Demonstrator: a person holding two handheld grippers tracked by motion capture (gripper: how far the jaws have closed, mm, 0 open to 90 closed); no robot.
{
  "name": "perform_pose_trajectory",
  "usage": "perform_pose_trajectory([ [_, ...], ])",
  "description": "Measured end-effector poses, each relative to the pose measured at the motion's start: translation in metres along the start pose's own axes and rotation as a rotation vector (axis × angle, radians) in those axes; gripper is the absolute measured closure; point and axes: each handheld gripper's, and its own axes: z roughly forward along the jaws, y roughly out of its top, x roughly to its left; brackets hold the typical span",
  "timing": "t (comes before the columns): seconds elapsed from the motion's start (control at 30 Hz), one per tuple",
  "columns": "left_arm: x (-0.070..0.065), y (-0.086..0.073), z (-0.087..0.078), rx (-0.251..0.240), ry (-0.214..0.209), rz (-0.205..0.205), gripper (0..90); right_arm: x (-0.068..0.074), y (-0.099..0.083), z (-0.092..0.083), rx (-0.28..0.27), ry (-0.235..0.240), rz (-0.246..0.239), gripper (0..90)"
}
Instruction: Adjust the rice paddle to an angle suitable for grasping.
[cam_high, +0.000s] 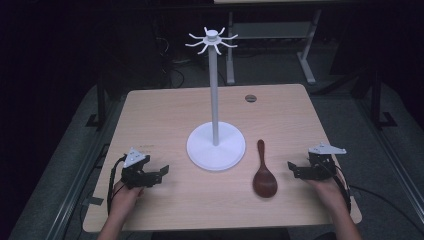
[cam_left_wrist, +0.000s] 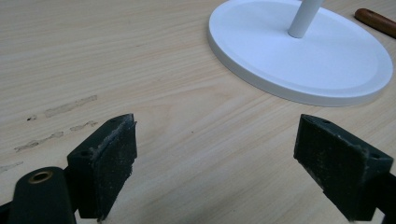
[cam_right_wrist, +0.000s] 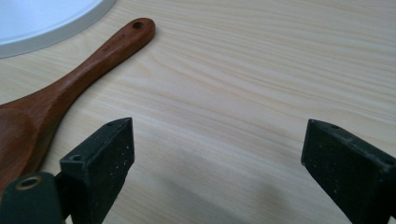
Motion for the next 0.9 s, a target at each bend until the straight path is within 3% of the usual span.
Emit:
perform_pose_trajectory([
  [0.23, 0.004, -0.001, -0.003, 0.001, 0.015, -0.010, 12.7, -0.001, 0.001, 0.001, 0.003, 0.006, 0.005, 13.8],
  [0.3, 0.004, 0.000, -0.005, -0.004, 0.023, -0.022, 12.7, 0.000, 0.004, 0.001, 0.004, 0.026, 0.016, 21.2],
  [0.4, 0.004, -0.001, -0.005, -0.004, 0.025, -0.023, 12.7, 0.001, 0.007, 0.002, -0.002, 0.035, 0.019, 24.5],
  [0.57, 0.008, -0.002, -0.008, -0.010, 0.043, -0.050, 12.7, 0.009, 0.014, 0.008, 0.000, 0.046, 0.007, 45.3],
  [0.8, 0.010, -0.006, -0.012, 0.001, 0.060, -0.051, 12.7, 0.013, 0.021, 0.017, 0.009, 0.065, -0.029, 70.5],
  [0.9, 0.011, -0.007, -0.017, -0.001, 0.073, -0.053, 12.7, 0.015, 0.024, 0.023, 0.021, 0.075, -0.044, 76.5],
])
